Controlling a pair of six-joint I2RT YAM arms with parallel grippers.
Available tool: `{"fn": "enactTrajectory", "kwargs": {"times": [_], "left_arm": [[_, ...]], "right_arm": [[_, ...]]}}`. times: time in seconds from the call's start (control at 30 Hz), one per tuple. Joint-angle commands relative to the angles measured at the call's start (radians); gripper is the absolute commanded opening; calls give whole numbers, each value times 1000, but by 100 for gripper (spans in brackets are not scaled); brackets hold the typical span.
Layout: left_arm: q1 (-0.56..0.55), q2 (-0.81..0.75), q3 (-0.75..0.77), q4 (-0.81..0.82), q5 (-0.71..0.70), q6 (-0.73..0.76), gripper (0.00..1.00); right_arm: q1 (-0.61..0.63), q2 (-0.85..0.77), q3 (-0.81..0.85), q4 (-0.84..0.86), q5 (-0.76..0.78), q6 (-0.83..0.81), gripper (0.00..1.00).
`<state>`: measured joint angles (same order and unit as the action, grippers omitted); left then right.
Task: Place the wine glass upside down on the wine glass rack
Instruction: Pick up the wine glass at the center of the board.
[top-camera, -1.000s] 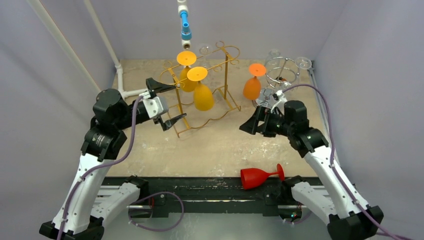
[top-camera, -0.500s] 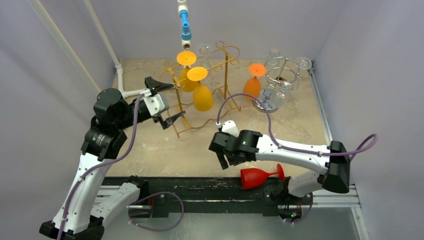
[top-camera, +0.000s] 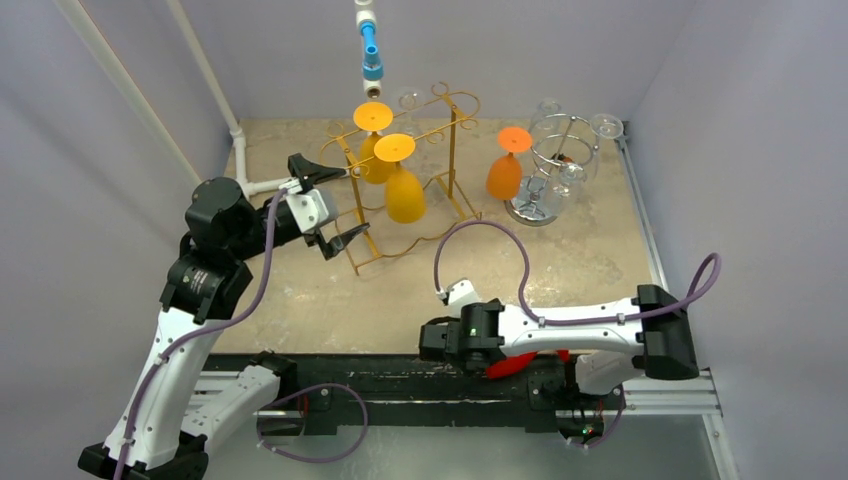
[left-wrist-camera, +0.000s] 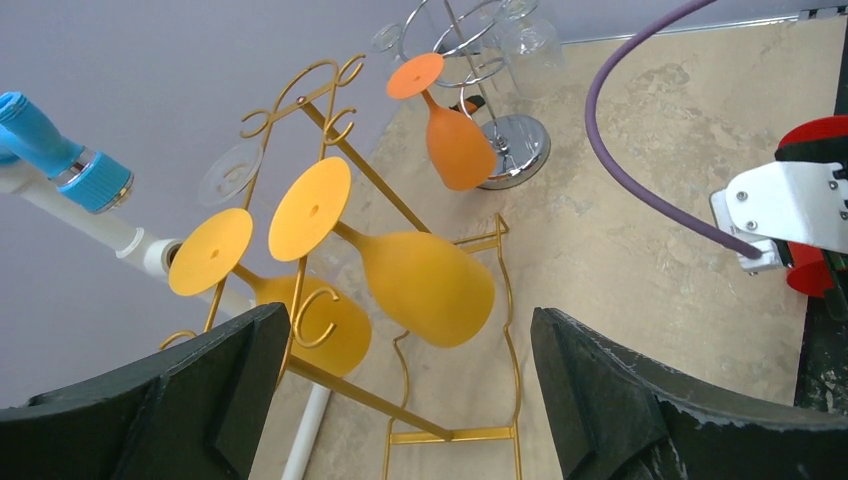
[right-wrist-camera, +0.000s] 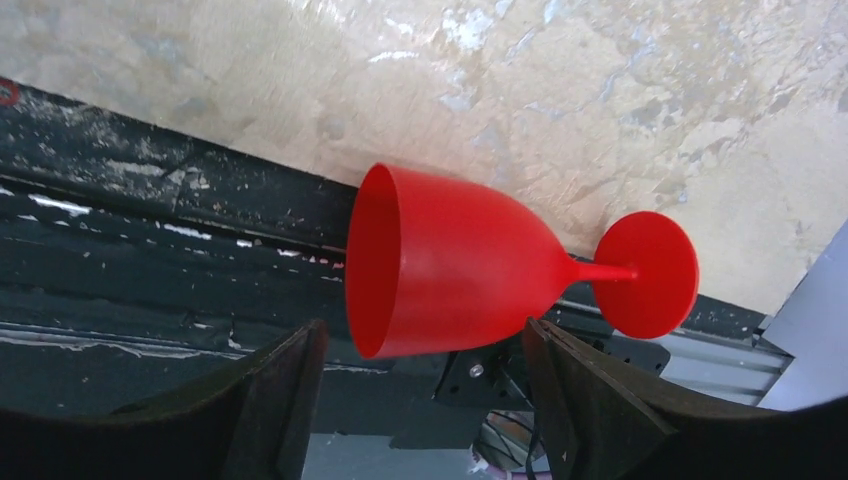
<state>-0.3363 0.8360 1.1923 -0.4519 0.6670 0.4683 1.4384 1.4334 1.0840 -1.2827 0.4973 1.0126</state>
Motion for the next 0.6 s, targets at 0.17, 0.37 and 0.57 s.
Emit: {"fn": "enactTrajectory", "kwargs": {"times": [0.17,0.37,0.57], "left_arm": [[-1,0,48,6,-1,1,100],[-1,-3,66,-1,-1,0,100],[-1,-6,67,9,3,-4,100]], "right_arm": [[42,109,-91,-27,41,161,55],[42,194,-47,-15,114,179,19],[42,178,73,-96,267,183,0]]}}
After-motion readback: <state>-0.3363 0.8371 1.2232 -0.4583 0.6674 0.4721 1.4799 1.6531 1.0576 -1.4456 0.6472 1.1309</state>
